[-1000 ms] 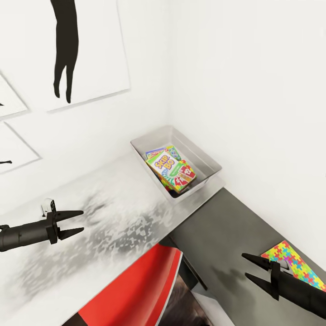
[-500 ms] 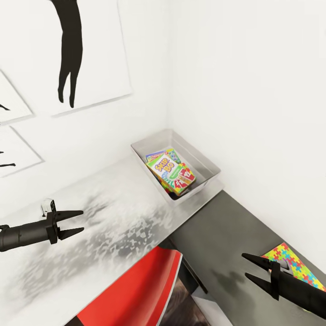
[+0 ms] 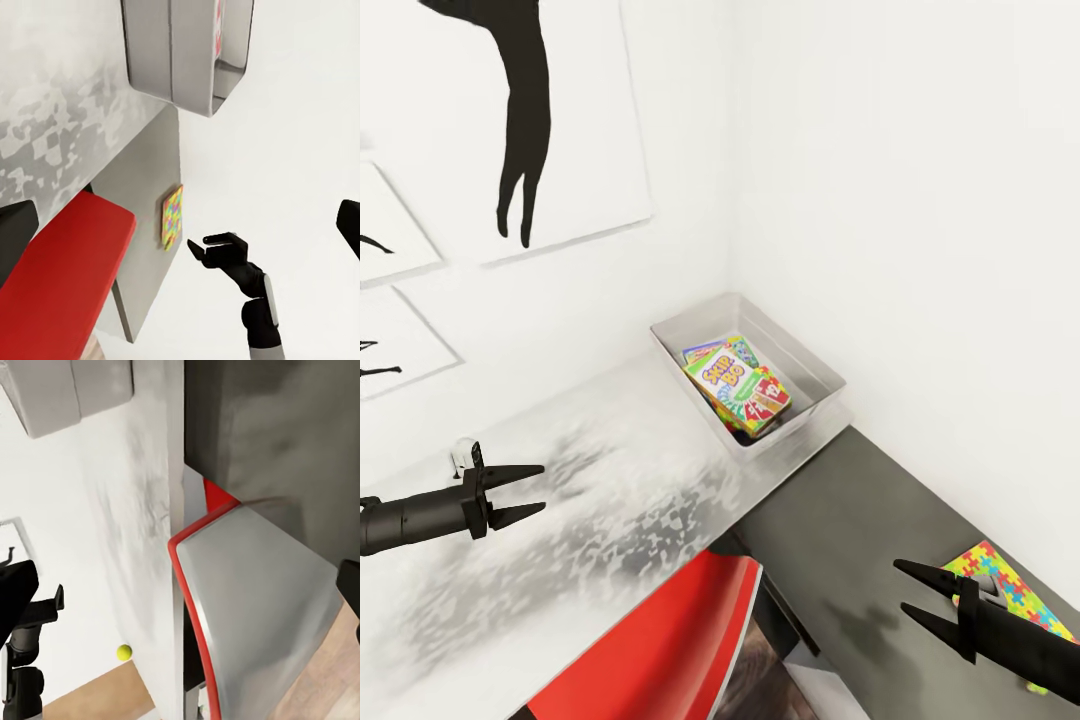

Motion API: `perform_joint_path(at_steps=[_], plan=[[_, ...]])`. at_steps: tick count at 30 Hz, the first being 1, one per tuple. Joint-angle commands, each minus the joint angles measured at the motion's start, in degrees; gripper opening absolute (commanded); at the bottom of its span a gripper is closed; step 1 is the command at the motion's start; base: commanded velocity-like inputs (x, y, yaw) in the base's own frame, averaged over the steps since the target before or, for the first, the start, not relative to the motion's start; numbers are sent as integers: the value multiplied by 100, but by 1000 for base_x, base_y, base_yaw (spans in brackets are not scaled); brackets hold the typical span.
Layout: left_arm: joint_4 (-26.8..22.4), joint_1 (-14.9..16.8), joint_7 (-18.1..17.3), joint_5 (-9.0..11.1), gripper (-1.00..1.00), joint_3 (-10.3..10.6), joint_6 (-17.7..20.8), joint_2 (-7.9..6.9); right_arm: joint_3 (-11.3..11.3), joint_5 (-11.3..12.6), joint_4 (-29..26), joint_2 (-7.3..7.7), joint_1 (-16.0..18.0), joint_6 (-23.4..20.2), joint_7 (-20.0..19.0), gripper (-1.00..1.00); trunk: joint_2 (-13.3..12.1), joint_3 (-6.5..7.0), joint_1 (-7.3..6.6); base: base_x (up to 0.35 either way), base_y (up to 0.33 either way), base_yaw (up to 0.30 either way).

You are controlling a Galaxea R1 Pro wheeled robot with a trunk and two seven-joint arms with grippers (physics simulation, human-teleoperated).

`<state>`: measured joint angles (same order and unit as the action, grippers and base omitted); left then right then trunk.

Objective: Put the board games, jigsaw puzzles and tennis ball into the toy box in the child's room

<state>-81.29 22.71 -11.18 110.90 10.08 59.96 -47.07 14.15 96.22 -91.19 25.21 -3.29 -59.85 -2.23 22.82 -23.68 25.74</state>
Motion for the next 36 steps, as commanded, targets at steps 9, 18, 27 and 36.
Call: perform_joint_path(at_steps=[9,18,27,36], plan=[[8,14,-60,-42,100,21,4,-4,9,-24,-5,1,-5,-15,-23,100,10,77,4,0,0,0],[8,14,-60,-42,100,24,4,0,9,-24,-5,-4,-5,-15,-23,100,10,162,4,0,0,0],[8,14,-66,-44,100,29,4,4,9,-24,-5,-7,-5,-15,-23,100,10,246,4,0,0,0],[8,14,-68,-43,100,29,4,5,11,-24,-4,-7,-5,-15,-23,100,10,331,4,0,0,0]])
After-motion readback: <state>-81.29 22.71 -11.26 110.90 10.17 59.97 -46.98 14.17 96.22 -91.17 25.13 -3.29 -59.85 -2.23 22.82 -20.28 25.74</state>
